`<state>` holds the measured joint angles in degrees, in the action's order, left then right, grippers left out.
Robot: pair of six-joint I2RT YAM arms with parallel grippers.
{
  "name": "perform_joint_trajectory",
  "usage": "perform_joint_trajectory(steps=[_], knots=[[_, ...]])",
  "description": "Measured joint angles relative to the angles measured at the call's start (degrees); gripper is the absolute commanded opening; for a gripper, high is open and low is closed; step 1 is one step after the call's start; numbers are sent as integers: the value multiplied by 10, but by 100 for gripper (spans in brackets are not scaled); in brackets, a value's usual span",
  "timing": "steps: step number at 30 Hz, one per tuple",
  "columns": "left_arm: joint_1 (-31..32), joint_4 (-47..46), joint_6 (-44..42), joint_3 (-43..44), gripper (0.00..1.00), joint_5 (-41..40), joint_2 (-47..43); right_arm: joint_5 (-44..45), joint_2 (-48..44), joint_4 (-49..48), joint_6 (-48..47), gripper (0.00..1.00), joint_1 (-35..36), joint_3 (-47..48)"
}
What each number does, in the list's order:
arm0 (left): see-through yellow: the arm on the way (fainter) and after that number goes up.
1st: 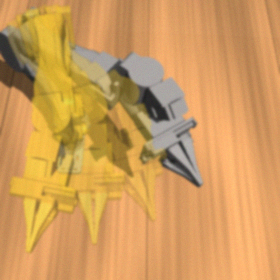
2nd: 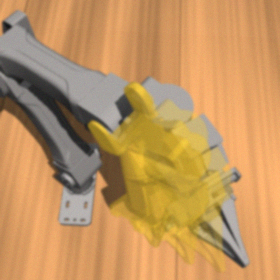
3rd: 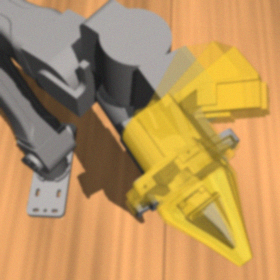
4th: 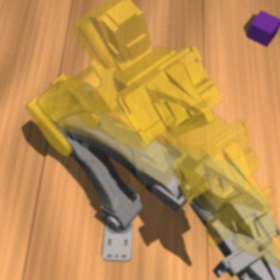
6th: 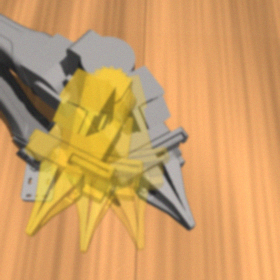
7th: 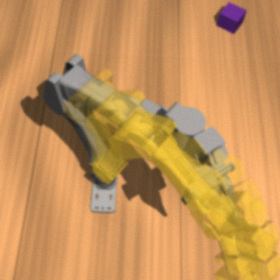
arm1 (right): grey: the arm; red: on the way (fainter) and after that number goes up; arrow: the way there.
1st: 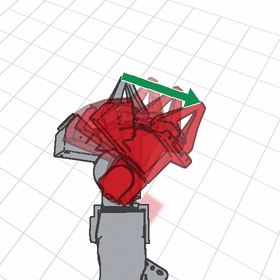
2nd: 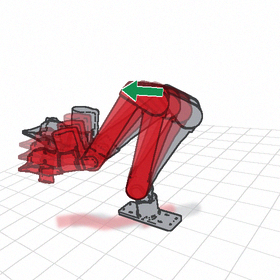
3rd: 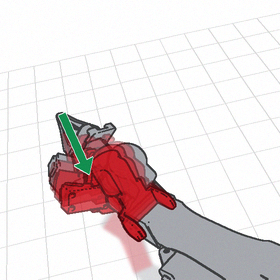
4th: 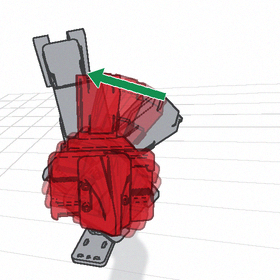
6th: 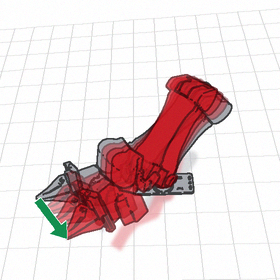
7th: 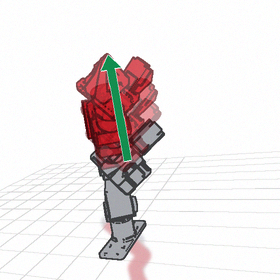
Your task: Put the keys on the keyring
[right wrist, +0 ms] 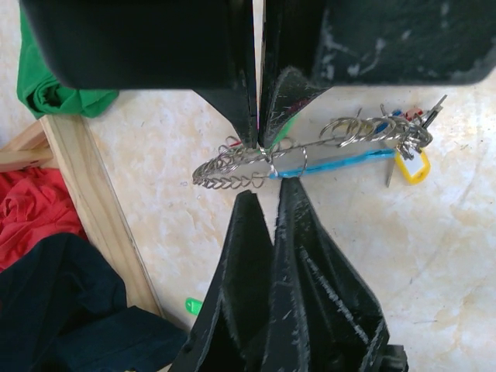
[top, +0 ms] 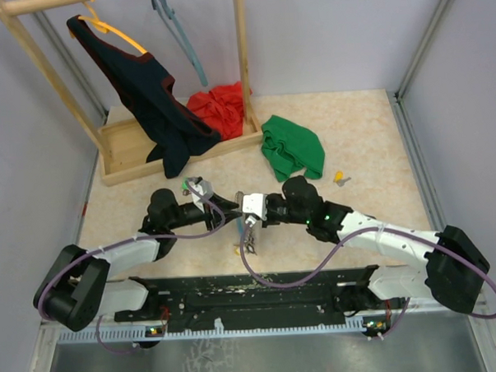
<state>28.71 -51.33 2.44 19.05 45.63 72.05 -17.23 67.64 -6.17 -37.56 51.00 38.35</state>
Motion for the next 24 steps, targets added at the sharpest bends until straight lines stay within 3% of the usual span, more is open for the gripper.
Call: perform_joint_trajectory(steps=[9,24], knots=[[-2,63,-43,23,45,47,0,-3,0,59,-22,0,0,33],[-2,80,-54,73,39,93,63,-15,2,80,-30,0,0,38]])
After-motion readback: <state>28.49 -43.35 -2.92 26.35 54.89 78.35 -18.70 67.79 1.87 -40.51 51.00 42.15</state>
